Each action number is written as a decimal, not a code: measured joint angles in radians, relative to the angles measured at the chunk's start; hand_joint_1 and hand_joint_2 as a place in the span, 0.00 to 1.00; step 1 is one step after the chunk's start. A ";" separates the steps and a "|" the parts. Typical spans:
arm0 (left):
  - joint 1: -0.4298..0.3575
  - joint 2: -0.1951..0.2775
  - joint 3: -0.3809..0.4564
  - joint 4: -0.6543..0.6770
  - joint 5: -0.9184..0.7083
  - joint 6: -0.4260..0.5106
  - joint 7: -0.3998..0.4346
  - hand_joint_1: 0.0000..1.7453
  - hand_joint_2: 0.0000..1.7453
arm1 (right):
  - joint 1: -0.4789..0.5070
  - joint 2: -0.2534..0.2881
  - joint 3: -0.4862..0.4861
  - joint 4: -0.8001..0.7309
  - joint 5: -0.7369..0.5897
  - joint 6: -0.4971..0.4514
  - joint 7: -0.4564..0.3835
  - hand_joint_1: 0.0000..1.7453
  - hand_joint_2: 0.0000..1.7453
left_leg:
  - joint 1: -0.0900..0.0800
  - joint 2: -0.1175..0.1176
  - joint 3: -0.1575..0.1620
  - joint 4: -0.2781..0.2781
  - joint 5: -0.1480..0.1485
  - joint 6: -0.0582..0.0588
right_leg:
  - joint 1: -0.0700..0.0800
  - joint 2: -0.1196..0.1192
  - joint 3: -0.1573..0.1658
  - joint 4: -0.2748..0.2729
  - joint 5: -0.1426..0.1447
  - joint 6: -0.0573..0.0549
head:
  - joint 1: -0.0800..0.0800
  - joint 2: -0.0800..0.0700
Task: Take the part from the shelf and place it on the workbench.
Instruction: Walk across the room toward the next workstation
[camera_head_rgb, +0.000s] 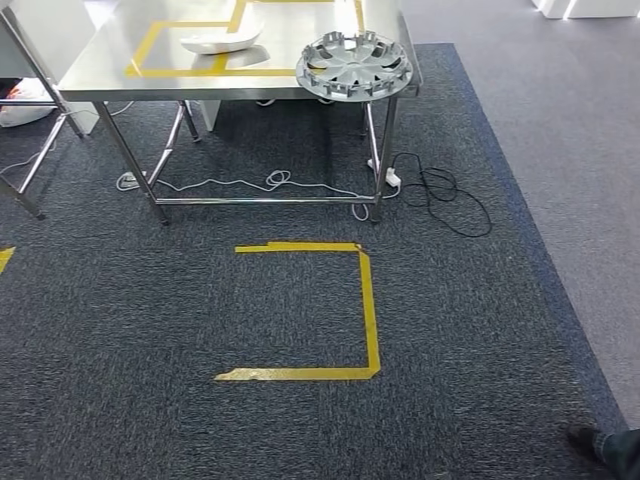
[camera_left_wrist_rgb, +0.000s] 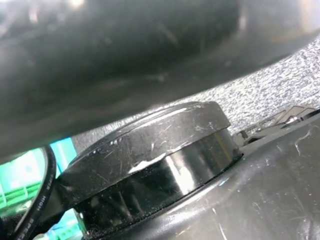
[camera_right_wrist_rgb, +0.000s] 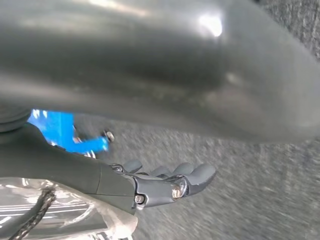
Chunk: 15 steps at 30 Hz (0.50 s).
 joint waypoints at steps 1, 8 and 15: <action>0.002 0.000 0.000 0.000 0.000 0.000 0.000 0.00 0.00 | 0.000 0.000 0.000 0.000 0.000 -0.001 0.001 0.00 0.00 | 0.002 -0.009 -0.002 -0.001 0.005 -0.007 | 0.001 -0.010 -0.002 0.002 0.003 -0.009 | -0.001 0.000; 0.005 0.001 0.000 0.000 0.001 0.000 -0.001 0.00 0.00 | 0.005 0.000 -0.001 0.000 0.001 -0.009 -0.001 0.00 0.00 | 0.002 0.077 -0.107 0.286 -0.165 -0.027 | 0.010 -0.104 -0.014 0.003 0.018 -0.042 | -0.013 0.000; 0.003 0.001 0.000 0.000 0.003 -0.002 -0.002 0.00 0.00 | -0.001 0.001 -0.001 0.000 0.001 -0.015 -0.002 0.00 0.00 | -0.020 0.167 0.063 0.015 -0.073 0.011 | 0.024 -0.185 -0.006 0.008 0.010 -0.030 | -0.013 0.000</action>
